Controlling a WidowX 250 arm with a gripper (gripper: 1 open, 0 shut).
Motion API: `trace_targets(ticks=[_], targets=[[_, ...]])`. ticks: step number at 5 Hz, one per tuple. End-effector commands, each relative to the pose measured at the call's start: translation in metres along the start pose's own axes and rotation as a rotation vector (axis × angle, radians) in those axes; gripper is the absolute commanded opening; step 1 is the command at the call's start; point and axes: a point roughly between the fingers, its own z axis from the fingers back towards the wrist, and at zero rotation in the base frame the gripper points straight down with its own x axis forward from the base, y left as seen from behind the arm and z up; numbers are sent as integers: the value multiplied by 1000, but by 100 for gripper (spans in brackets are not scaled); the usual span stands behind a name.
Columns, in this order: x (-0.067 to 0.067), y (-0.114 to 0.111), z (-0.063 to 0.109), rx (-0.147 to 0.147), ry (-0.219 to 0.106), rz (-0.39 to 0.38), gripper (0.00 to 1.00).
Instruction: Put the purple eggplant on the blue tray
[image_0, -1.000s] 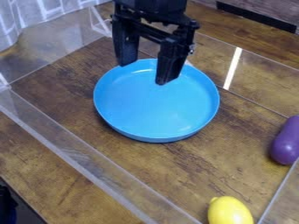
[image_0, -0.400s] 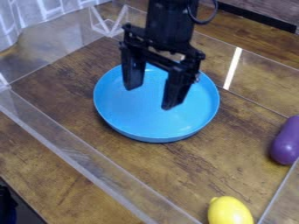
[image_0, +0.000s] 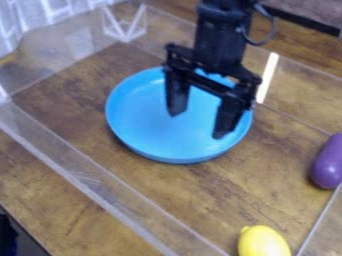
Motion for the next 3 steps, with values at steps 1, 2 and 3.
trace_targets(ticks=[1, 2, 3], targets=[[17, -24, 13, -13, -74, 16, 100], [31, -44, 12, -22, -98, 20, 100], [51, -66, 12, -29, -126, 2, 100]])
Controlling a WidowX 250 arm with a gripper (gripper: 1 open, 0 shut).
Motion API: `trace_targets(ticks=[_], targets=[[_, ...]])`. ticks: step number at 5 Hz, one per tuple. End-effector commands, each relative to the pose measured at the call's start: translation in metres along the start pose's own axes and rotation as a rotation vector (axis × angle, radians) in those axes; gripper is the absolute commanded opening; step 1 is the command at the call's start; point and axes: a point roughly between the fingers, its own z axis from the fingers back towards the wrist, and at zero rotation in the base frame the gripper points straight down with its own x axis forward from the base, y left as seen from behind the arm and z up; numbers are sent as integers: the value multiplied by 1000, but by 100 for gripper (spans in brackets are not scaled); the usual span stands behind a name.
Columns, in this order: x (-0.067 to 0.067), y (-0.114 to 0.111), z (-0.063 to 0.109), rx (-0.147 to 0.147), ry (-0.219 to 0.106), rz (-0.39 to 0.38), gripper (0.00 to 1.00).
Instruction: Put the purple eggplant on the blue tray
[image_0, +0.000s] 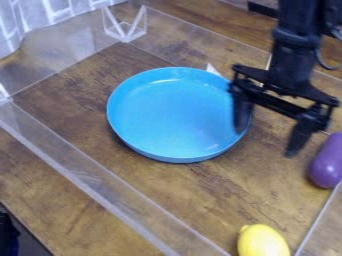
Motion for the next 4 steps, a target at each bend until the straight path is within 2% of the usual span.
trace_targets(ticks=[1, 4], targets=[[18, -23, 19, -26, -88, -14, 100], [45, -36, -4, -38, -95, -15, 100]])
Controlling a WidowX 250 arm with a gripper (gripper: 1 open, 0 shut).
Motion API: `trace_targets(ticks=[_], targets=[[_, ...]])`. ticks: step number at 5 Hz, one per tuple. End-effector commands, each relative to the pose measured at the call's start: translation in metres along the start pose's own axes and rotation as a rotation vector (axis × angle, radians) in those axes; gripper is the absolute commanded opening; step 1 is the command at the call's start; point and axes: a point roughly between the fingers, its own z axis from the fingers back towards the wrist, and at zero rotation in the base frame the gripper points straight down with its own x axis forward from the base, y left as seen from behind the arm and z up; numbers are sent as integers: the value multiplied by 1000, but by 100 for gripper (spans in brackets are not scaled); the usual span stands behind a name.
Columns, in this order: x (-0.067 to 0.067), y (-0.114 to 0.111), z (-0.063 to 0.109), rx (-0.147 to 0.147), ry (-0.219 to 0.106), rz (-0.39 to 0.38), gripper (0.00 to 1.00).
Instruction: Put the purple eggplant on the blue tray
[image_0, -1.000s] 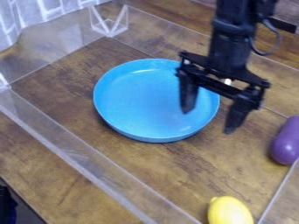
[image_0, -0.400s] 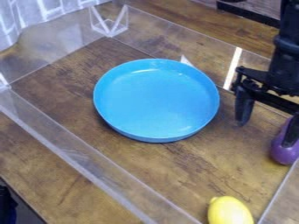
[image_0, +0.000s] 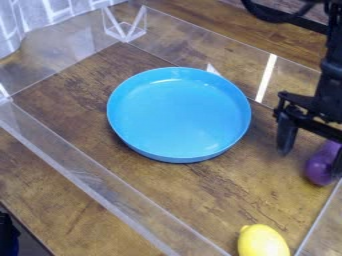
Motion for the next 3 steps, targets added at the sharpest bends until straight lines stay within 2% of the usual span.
trace_targets(ticks=[1, 3], targets=[[14, -9, 17, -18, -66, -17, 100], [24, -5, 8, -7, -44, -14, 100]])
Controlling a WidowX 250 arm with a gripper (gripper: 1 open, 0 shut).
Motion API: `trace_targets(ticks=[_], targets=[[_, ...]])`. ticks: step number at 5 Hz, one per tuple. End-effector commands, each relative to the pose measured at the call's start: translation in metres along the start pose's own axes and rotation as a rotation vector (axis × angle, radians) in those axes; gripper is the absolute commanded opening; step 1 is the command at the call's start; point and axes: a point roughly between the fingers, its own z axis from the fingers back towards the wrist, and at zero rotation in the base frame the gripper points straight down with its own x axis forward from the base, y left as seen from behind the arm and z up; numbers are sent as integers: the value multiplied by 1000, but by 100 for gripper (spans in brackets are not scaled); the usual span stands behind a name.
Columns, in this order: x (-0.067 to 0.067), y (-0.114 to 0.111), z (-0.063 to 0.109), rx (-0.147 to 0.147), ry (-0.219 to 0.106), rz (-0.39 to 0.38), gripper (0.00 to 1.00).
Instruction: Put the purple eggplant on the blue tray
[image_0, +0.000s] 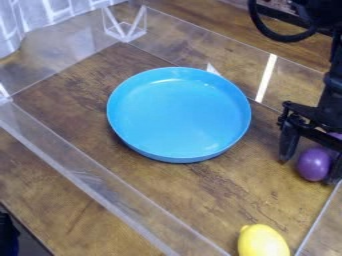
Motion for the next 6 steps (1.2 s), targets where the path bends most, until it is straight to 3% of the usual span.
trace_targets(ticks=[1, 2, 4, 5, 6], targets=[[13, 0, 21, -15, -61, -4, 0], [15, 3, 20, -9, -50, -6, 100], [20, 10, 17, 4, -30, -8, 100], [21, 11, 16, 8, -27, -8, 0], [18, 12, 26, 19, -26, -16, 0]])
